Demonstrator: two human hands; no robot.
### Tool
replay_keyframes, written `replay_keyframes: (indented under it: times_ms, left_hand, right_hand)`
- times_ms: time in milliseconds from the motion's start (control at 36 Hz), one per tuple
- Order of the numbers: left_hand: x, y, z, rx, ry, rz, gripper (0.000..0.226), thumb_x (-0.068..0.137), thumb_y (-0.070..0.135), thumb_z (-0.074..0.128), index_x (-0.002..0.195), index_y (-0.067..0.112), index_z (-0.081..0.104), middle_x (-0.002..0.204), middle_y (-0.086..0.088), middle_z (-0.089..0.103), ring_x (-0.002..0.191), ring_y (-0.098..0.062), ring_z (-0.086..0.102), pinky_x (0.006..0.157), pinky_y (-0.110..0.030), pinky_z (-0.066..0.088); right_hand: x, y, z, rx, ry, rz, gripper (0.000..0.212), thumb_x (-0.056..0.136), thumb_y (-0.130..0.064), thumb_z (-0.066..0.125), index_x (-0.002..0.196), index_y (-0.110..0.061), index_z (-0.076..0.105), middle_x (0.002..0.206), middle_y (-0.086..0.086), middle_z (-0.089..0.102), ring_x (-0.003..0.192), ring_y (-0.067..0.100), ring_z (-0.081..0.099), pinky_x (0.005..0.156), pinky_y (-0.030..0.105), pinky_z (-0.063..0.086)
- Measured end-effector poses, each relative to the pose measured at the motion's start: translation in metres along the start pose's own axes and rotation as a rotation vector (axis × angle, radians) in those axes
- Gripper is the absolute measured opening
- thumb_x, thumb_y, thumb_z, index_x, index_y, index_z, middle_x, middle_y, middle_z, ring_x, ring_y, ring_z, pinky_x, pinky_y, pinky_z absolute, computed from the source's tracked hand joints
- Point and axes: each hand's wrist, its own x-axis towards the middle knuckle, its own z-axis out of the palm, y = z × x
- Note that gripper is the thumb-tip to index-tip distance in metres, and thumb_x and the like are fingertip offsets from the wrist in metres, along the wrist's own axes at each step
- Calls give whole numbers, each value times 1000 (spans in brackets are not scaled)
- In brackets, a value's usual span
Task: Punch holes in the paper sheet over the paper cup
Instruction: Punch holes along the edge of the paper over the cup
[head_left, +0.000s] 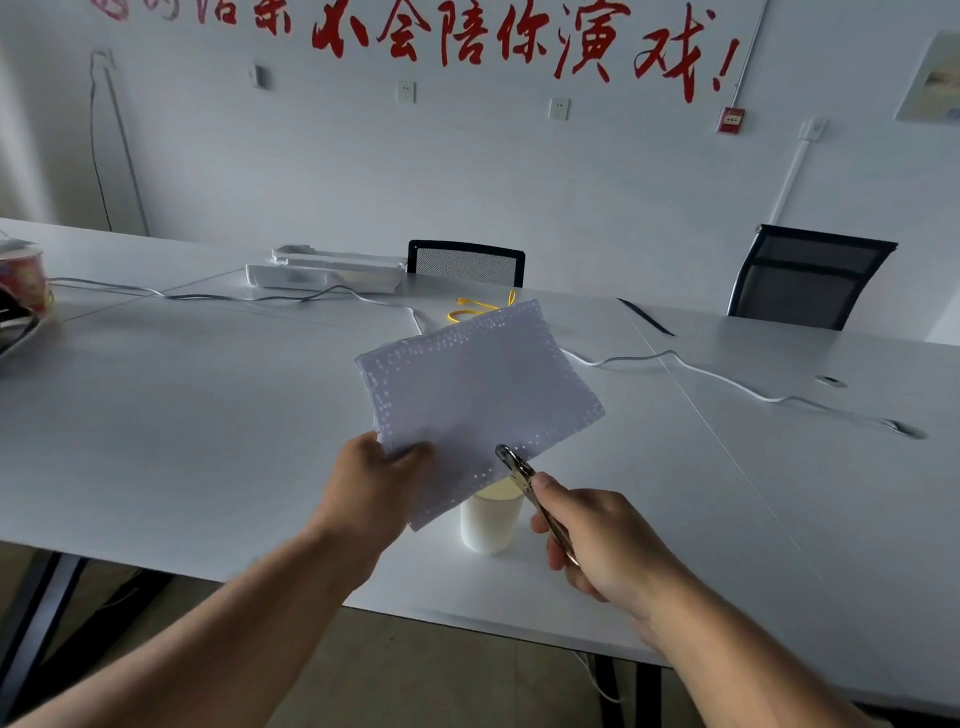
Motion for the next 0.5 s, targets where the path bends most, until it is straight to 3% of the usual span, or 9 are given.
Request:
replay_keyframes:
  times_ms: [194, 306, 417, 500]
  left_hand:
    - [2, -1, -5, 47, 31, 25, 34, 75, 32, 57, 81, -1, 64, 67, 3, 54, 67, -19, 47, 63, -35, 40]
    - [3, 0, -8, 47, 56, 27, 36, 73, 32, 57, 82, -1, 65, 67, 1, 53, 66, -19, 46, 63, -35, 38]
    - [6, 2, -12, 8, 69, 13, 33, 74, 26, 58, 82, -6, 61, 68, -2, 51, 69, -19, 45, 64, -37, 36]
    - [10, 5, -18, -44, 104, -14, 32, 74, 25, 59, 83, -6, 63, 70, -6, 53, 70, -19, 45, 65, -38, 35]
  right_hand:
    - [-2, -1, -8, 23, 41, 28, 56, 95, -56, 53, 93, -5, 73, 64, 7, 65, 46, 19, 46, 41, 21, 34]
    - [-1, -2, -10, -7, 78, 12, 50, 92, -53, 54, 91, -6, 73, 60, 3, 65, 49, 19, 48, 52, 28, 37]
    - [-8, -4, -9, -290, 203, -161, 58, 82, -66, 47, 80, -9, 61, 64, 3, 63, 66, 28, 58, 62, 35, 42]
    - [-15, -3, -9, -575, 291, -282, 44, 91, -64, 46, 82, -22, 56, 75, -3, 65, 77, 25, 62, 65, 34, 46]
